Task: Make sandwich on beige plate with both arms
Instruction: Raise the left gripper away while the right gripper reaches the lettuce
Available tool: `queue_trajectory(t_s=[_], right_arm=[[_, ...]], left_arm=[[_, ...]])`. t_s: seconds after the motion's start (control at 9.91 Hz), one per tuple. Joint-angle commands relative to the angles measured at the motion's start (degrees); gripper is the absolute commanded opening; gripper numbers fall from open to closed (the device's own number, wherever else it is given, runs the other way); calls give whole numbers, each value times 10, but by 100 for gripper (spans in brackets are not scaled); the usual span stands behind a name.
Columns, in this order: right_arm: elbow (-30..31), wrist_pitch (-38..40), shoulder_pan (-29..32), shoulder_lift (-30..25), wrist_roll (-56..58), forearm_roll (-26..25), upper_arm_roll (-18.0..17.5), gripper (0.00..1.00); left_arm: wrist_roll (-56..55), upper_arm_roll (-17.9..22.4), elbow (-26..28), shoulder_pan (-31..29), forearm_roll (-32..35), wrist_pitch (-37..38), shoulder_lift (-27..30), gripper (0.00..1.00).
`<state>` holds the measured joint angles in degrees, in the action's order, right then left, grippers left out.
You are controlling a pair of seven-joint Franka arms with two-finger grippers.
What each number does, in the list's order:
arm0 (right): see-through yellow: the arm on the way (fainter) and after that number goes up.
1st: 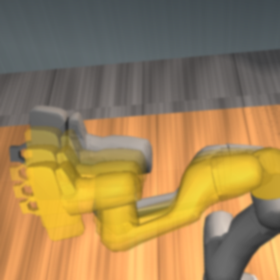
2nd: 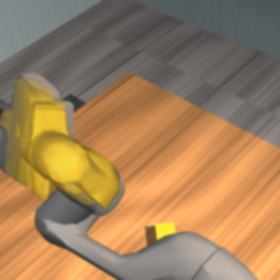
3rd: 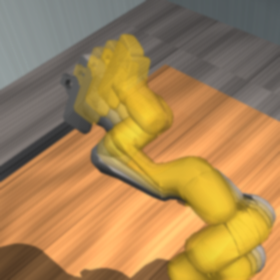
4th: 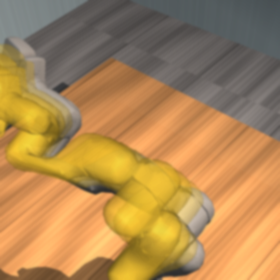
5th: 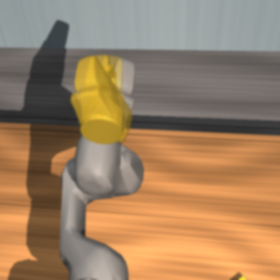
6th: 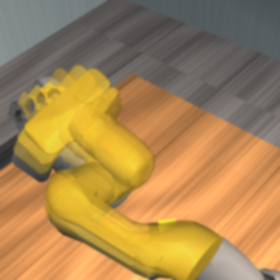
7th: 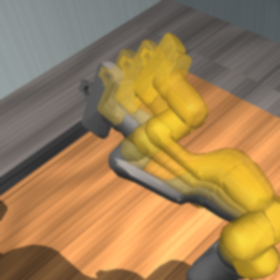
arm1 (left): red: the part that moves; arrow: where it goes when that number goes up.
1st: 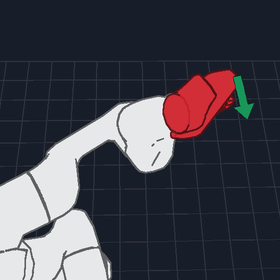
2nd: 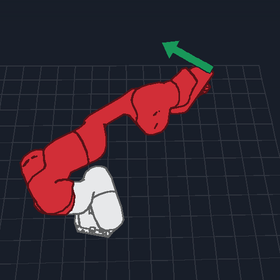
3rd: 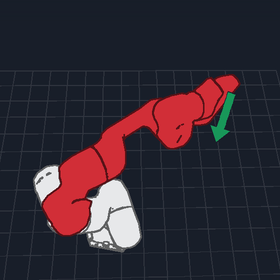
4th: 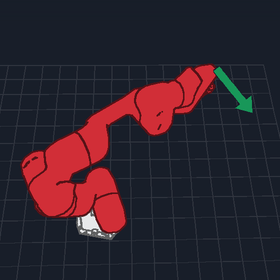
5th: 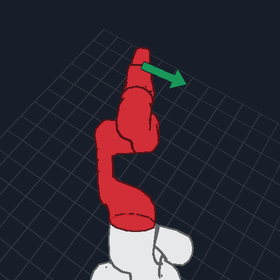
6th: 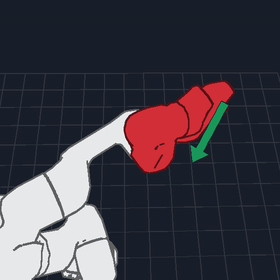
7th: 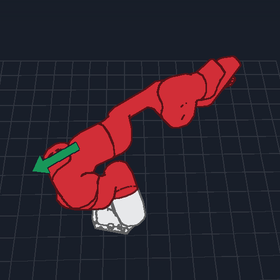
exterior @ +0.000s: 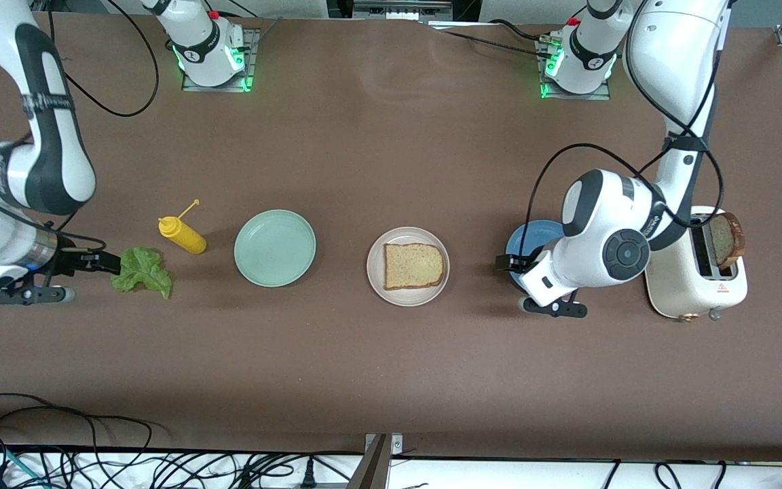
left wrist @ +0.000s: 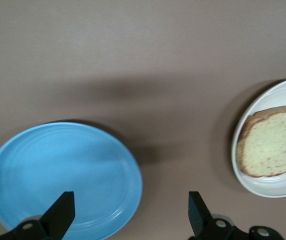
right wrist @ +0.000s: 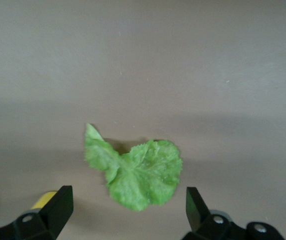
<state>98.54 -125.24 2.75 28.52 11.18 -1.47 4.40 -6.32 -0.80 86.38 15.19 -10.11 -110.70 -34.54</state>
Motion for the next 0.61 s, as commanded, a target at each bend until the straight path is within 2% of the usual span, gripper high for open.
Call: queue_trajectory(t_s=[0.0,0.3,0.5], right_arm=[[-8,-46,8,72,19,3,-4,100],[6,-89,9,102,20,3,-4,100],[7,-90,10,104,21,2,-4,98]], left_arm=[[35,-3,1,-32,25,31,18,100],[121,-3,1,-85,25,76,35,100],[129,-3,0,-118,29,105,58,100]])
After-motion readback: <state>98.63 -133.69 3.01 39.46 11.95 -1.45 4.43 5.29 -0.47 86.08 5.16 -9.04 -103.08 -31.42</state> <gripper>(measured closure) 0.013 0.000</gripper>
